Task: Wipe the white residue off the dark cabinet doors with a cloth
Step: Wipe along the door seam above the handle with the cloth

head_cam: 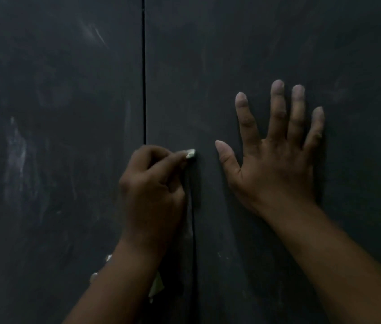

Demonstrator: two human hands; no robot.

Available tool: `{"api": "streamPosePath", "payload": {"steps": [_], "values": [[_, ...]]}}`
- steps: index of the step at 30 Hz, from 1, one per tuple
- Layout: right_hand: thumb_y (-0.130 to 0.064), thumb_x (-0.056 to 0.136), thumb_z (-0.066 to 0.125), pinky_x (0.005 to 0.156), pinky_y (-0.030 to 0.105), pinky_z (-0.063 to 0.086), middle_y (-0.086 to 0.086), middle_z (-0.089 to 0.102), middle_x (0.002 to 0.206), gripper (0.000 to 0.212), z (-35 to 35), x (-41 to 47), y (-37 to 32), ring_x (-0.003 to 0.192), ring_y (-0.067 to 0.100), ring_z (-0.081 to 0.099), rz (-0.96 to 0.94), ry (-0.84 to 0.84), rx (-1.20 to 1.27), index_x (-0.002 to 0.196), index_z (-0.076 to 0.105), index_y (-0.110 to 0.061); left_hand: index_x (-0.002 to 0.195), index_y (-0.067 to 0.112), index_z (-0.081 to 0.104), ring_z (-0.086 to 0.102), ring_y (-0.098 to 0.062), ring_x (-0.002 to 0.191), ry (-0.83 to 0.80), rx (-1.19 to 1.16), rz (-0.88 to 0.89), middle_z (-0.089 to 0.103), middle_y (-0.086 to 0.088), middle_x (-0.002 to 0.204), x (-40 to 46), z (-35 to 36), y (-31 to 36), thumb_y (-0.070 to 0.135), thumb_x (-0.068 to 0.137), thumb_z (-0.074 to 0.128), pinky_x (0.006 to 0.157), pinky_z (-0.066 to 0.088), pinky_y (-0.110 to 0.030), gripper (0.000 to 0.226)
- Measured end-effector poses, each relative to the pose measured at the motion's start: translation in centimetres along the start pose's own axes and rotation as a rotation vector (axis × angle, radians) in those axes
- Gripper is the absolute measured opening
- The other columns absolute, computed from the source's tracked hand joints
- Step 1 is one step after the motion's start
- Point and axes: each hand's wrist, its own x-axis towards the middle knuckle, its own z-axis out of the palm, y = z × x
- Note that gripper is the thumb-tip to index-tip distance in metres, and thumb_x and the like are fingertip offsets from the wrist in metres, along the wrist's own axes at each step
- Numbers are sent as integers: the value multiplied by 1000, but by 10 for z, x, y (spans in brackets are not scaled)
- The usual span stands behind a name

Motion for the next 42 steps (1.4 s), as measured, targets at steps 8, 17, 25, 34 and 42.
{"api": "streamPosePath", "payload": {"steps": [8,17,25,34,42], "values": [[-71,99,21,122,68,4,10,-2,173,85,4,-1,1,159,36,-3,-98,17,-18,166,5,-20,99,15,84,56,-5,76,185,11,-118,67,-5,84,44,-4,-17,5,89,75,71,35,-2,17],[-66,99,28,118,73,8,27,13,165,76,0,14,-35,150,52,13,9,-9,-22,164,9,-29,103,10,81,62,-17,79,-23,-29,2,65,-6,93,-8,-10,-8,3,88,76,68,53,-24,18],[-63,101,21,119,73,3,14,-2,172,77,10,27,-52,158,38,-4,-153,12,3,165,8,-21,99,16,84,60,-5,78,217,1,-155,69,-2,87,52,-16,-47,0,85,74,73,40,-5,24],[-69,97,22,119,73,3,12,1,172,80,7,26,-60,158,40,-2,-157,-9,-14,164,12,-27,101,18,83,64,-14,77,169,90,-196,71,-4,87,40,-35,-59,0,84,74,72,42,-9,27],[-67,100,17,119,74,-2,13,-7,172,78,9,34,-89,155,48,-9,-154,-31,-11,165,5,-26,100,20,82,61,-7,75,140,71,-99,68,0,86,48,-22,-48,11,90,79,66,43,-9,14]]}}
